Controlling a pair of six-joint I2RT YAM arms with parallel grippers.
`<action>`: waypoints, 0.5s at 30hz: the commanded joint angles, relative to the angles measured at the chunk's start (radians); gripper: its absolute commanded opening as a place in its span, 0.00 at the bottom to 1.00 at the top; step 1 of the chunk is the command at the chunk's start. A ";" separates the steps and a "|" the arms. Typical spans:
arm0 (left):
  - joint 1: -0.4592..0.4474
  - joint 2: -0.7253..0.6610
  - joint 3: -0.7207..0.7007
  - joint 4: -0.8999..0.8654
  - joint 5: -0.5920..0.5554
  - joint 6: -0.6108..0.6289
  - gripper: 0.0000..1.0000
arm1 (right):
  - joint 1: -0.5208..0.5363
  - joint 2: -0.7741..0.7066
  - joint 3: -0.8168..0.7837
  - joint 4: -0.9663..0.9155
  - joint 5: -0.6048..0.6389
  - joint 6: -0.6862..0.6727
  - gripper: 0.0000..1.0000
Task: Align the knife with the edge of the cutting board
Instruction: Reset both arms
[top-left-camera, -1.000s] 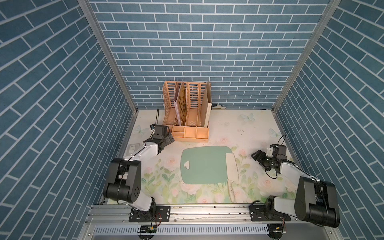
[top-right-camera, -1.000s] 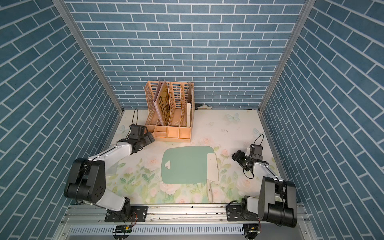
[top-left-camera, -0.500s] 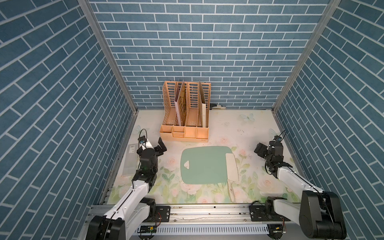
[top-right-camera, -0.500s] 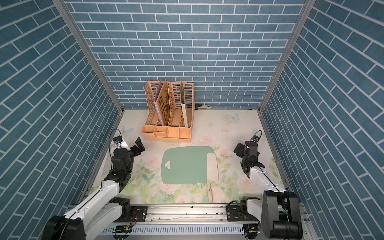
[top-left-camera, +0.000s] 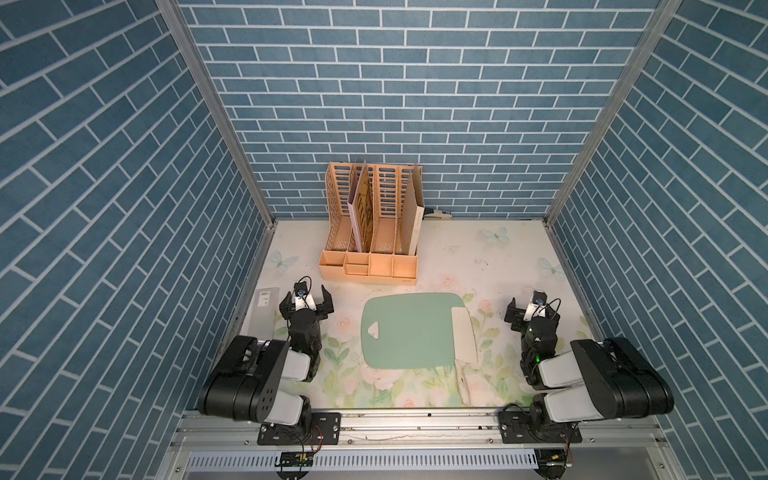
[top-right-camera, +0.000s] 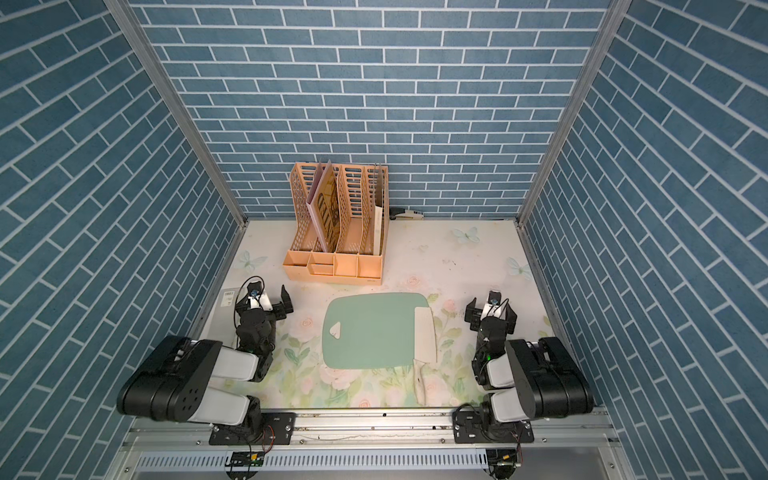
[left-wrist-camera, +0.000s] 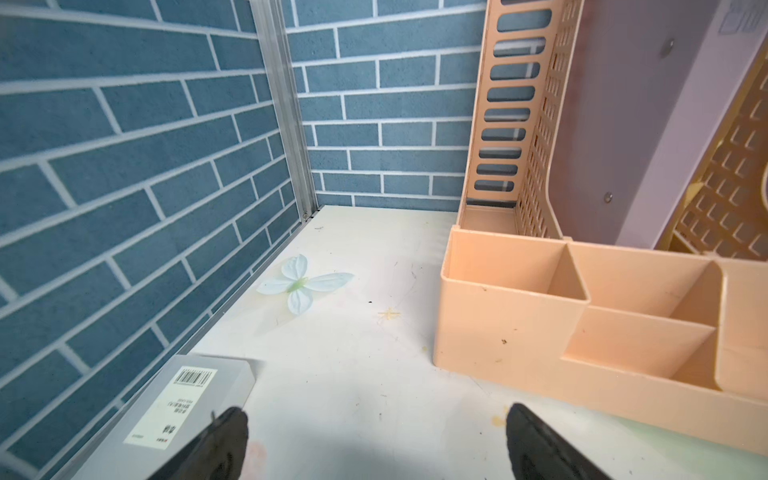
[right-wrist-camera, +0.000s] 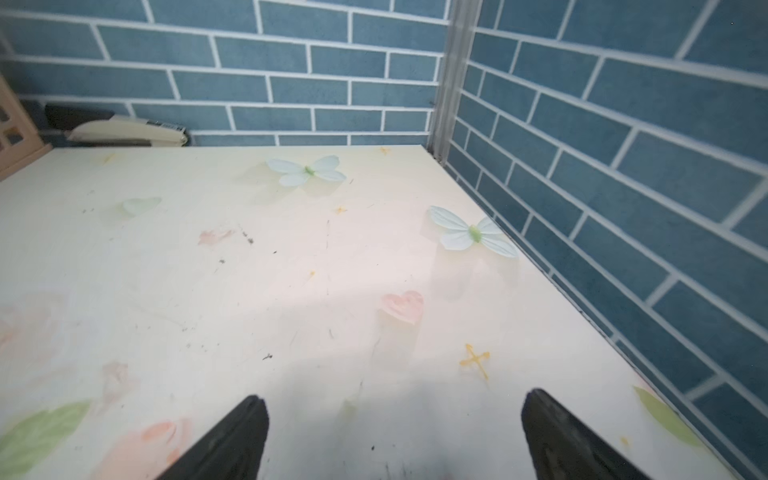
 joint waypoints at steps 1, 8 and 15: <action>0.035 0.020 0.048 0.081 0.104 0.025 1.00 | 0.001 0.017 0.075 0.145 -0.057 -0.066 1.00; 0.052 0.023 0.055 0.064 0.122 0.010 1.00 | -0.081 0.018 0.149 -0.015 -0.138 -0.002 1.00; 0.052 0.023 0.055 0.064 0.122 0.009 1.00 | -0.080 0.019 0.146 -0.003 -0.138 -0.003 1.00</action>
